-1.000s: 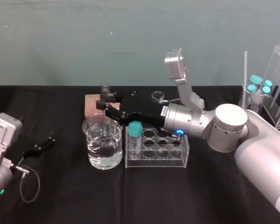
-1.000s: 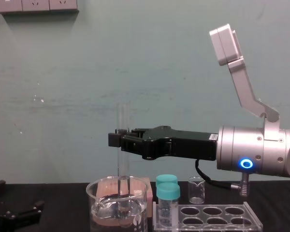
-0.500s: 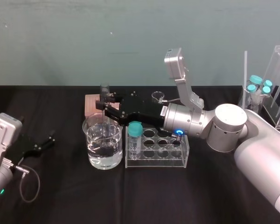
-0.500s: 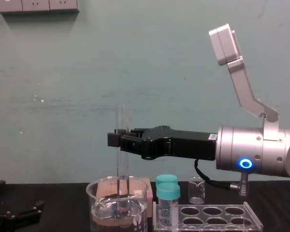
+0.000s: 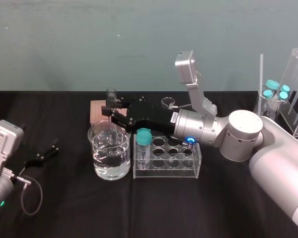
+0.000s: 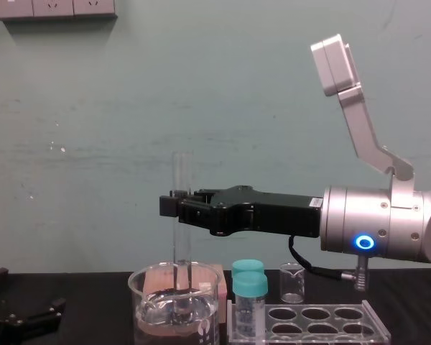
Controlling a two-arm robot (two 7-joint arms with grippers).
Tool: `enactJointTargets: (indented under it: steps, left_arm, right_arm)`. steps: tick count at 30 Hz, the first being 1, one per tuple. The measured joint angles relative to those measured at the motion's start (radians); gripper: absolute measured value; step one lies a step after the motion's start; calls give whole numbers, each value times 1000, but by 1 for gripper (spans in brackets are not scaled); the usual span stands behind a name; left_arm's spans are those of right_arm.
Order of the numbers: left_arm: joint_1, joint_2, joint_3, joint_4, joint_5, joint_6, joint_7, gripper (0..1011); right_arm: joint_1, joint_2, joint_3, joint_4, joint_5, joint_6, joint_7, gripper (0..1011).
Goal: Hold the test tube with one hand and immerse one end into the beaker, then return it to the test tube rack.
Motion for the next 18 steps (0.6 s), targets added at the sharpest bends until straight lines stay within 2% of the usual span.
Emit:
enactJointTargets:
  steps: [18]
  left_arm:
    - [0,0,0,0,0,0,0,1000]
  right_arm:
    - [-1,2,0,-6,0,1,0,241]
